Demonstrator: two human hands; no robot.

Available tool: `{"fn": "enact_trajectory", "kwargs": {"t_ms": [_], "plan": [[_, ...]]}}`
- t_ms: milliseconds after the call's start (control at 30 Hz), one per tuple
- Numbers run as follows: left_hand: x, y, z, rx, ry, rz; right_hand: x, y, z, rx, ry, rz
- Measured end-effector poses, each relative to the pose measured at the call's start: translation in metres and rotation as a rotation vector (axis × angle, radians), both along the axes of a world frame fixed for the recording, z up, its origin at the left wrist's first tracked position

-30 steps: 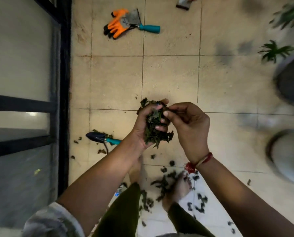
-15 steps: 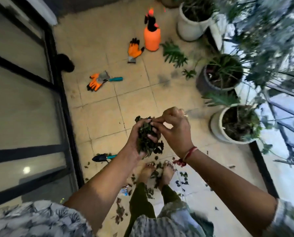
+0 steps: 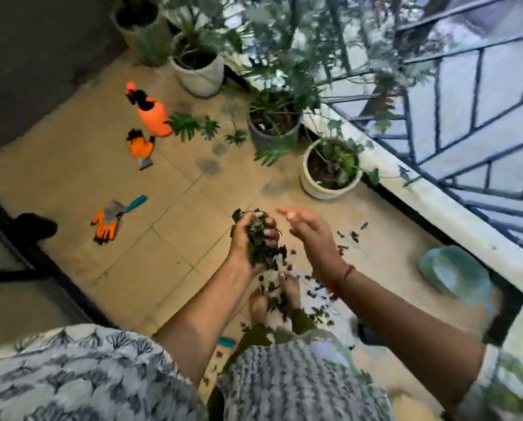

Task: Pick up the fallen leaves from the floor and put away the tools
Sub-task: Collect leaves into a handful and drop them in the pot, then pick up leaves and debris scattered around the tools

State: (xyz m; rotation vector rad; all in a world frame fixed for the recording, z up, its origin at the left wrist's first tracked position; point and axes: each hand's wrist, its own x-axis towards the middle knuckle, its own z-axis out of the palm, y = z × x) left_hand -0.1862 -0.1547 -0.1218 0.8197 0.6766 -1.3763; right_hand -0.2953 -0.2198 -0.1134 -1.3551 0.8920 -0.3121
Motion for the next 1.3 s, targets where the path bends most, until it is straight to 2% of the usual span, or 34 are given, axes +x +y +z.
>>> {"fn": "enact_trajectory", "kwargs": {"t_ms": [67,133,233,300,467,567,700,800,900,1000,1200,1300], "plan": [[-0.015,-0.014,0.007,-0.090,0.043,-0.043,-0.024,0.004,0.002,0.375,-0.068,-0.350],[-0.034,-0.028,0.014,-0.158,0.056,-0.098,-0.047,0.010,-0.001,0.642,-0.184,-0.601],[-0.073,-0.047,0.020,-0.221,0.082,-0.200,-0.076,0.027,0.005,0.890,-0.366,-0.952],[-0.099,-0.055,0.022,-0.230,0.114,-0.273,-0.090,0.036,0.012,0.972,-0.480,-1.094],[-0.182,-0.062,0.036,-0.245,0.184,-0.559,-0.149,0.043,0.031,0.919,-0.760,-1.368],[-0.230,-0.064,0.049,-0.280,0.207,-0.768,-0.189,0.045,0.036,0.864,-0.857,-1.509],[-0.290,-0.064,0.056,-0.154,0.136,-1.008,-0.234,0.053,0.043,0.847,-0.901,-1.700],[-0.330,-0.059,0.055,-0.099,0.017,-1.174,-0.272,0.065,0.047,0.790,-0.955,-1.841],[-0.374,-0.048,0.050,-0.122,-0.115,-1.327,-0.316,0.080,0.037,0.772,-1.002,-1.909],[-0.420,-0.038,0.047,-0.105,-0.193,-1.411,-0.358,0.091,0.034,0.740,-1.035,-1.939],[-0.518,-0.006,0.042,-0.070,-0.173,-1.556,-0.442,0.116,0.045,0.553,-1.059,-2.159],[-0.558,0.020,0.038,-0.124,-0.184,-1.619,-0.476,0.135,0.035,0.495,-1.200,-2.272]]}}
